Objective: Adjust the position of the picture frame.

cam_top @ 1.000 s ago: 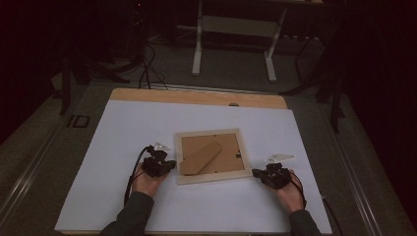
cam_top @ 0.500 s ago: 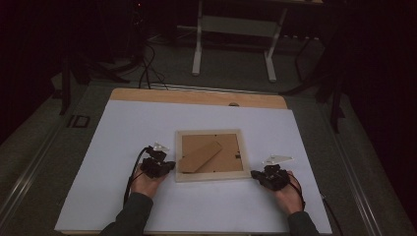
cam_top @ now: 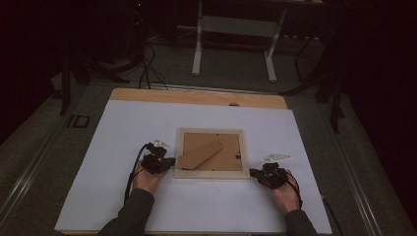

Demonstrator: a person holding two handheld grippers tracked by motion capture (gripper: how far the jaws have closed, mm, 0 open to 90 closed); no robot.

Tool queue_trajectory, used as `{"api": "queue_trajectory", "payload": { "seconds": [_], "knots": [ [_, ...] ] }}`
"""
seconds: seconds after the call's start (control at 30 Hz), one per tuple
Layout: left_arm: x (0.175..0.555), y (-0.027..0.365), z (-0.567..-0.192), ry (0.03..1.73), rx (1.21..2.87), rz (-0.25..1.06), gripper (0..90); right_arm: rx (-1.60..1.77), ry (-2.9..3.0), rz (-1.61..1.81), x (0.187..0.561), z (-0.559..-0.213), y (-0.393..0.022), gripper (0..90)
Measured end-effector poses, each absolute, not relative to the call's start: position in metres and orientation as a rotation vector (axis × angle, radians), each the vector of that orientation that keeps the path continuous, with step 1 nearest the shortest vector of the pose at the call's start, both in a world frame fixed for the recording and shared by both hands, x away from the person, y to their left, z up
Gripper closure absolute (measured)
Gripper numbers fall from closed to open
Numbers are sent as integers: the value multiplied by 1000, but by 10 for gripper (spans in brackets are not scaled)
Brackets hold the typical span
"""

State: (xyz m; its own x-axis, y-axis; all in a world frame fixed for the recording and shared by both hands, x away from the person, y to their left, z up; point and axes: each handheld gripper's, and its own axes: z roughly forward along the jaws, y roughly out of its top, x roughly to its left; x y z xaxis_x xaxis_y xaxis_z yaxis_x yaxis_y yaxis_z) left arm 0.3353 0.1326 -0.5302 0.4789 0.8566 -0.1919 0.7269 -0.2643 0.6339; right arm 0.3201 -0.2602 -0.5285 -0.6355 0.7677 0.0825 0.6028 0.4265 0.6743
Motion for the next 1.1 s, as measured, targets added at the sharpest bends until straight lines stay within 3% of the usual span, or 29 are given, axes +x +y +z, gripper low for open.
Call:
{"api": "queue_trajectory", "payload": {
  "seconds": [1.1],
  "knots": [
    [332,140,-534,1346,1984,295,900,1301,2419,1002,358,-527,-246,900]
  ]
}}
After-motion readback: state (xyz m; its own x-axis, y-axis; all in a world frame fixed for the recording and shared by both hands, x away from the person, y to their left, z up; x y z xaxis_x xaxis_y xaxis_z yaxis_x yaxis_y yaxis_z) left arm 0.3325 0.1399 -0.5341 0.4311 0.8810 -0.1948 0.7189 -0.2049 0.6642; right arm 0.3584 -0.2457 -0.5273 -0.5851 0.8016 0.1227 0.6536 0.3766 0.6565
